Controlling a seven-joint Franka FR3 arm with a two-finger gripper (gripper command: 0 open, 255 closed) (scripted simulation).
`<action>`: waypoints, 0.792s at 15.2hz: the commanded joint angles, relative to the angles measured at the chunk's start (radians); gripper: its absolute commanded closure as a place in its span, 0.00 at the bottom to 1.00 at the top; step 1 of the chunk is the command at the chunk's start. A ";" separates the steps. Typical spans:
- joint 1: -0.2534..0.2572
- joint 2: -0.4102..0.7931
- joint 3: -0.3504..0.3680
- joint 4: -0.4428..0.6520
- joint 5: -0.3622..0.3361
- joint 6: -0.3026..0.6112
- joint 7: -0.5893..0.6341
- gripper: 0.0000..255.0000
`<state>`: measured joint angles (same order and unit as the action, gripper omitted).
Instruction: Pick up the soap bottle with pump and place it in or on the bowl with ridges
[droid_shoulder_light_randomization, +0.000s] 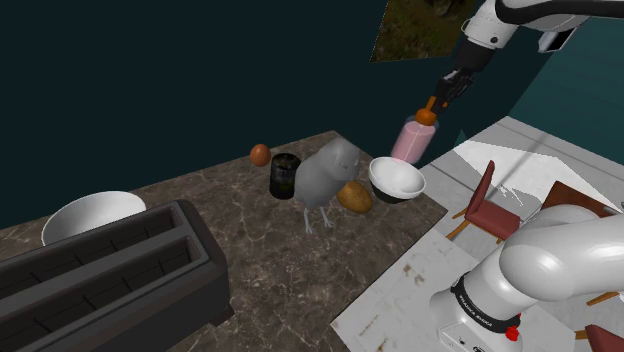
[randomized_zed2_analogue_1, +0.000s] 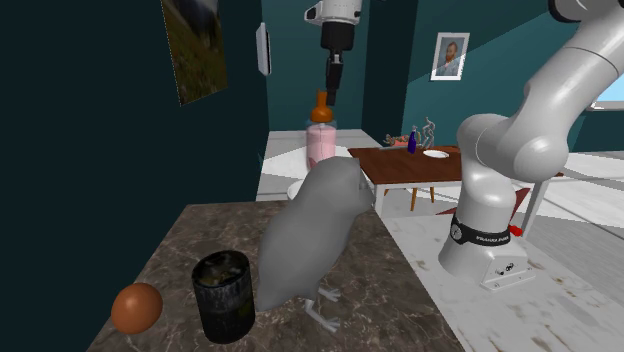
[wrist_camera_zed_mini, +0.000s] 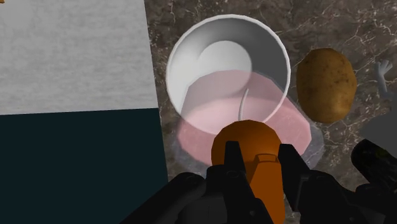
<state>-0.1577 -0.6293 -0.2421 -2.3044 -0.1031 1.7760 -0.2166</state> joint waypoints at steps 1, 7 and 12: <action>-0.002 -0.005 -0.003 -0.030 -0.003 0.027 -0.001 1.00; -0.006 -0.007 -0.011 -0.112 -0.010 0.106 -0.001 1.00; -0.008 -0.004 -0.018 -0.164 -0.014 0.161 -0.002 1.00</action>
<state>-0.1658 -0.6332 -0.2591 -2.4629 -0.1170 1.9304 -0.2185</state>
